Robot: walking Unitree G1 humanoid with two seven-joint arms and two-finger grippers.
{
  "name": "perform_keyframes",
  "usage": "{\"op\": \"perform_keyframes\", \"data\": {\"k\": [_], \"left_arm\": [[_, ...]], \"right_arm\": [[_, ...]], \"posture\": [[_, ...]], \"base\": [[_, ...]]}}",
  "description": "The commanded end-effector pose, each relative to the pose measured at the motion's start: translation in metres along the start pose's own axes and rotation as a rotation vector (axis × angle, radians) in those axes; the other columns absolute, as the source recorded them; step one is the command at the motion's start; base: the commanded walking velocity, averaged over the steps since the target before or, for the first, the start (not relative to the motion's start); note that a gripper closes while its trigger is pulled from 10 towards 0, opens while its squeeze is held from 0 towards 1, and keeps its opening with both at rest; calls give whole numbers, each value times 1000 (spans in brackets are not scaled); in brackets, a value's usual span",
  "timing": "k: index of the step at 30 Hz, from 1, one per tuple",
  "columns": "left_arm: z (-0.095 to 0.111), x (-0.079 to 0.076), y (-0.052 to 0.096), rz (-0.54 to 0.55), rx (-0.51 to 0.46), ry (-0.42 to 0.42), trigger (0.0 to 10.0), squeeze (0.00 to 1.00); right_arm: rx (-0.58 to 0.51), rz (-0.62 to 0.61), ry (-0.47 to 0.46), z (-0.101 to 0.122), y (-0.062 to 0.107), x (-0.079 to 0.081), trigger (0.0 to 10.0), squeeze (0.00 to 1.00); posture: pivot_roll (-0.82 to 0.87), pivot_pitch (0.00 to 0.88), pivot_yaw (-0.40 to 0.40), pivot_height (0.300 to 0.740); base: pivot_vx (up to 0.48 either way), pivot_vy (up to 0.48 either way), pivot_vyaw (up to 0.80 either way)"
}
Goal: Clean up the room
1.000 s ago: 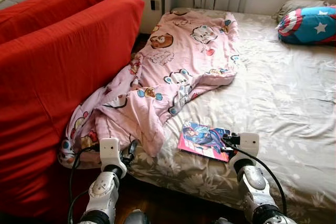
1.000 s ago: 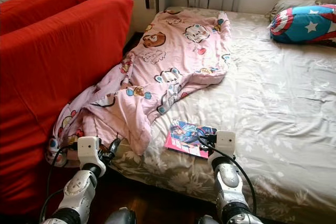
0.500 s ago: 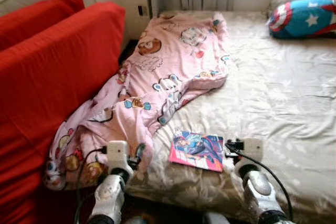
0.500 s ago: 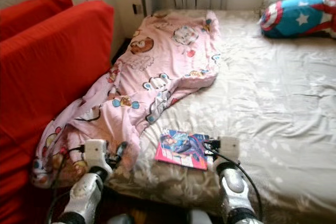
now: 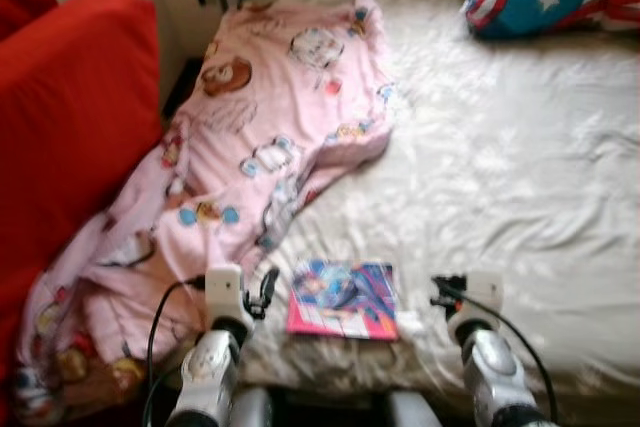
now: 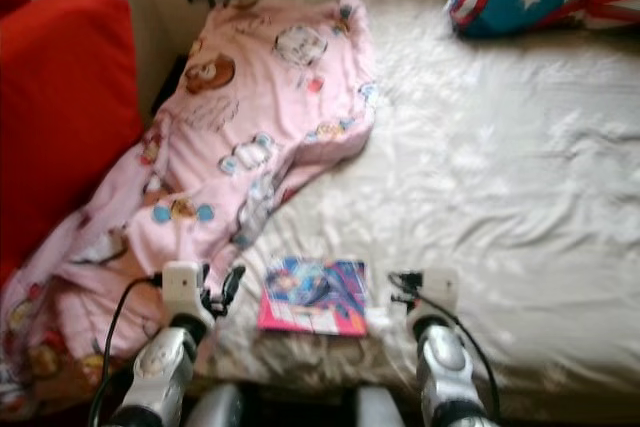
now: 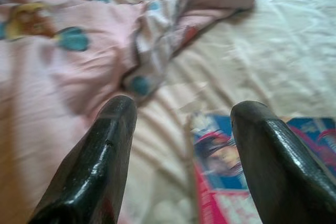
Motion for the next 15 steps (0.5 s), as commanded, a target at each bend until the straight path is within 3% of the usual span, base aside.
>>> {"op": "perform_keyframes", "data": {"k": [1,8,15], "left_arm": [[-9,8,7,22,27,-4,10000,0],[-4,15,11,34,-1,-20,10000,0],[4,22,17,44,-34,-44,10000,0]], "right_arm": [[93,1,-49,-22,3,4,10000,1000],[125,-10,-160,-22,-1,6,10000,1000],[144,-34,-205,-19,-5,8,10000,1000]], "posture": [[-56,190,48,641],[-17,238,57,641],[31,283,79,641]], "base": [[0,0,0],[0,0,0],[0,0,0]]}}
Point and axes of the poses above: a point about 5 cm out from each wrist's last joint towards the gripper, its own y axis pointing back from the gripper into the wrist, its own z axis along the axis of the wrist's last joint, x = y × z, the point moved 5 cm from there along -y, pointing out of the wrist towards the gripper, and after that the axes turned 15 degrees about -y, right-handed, at the moved point
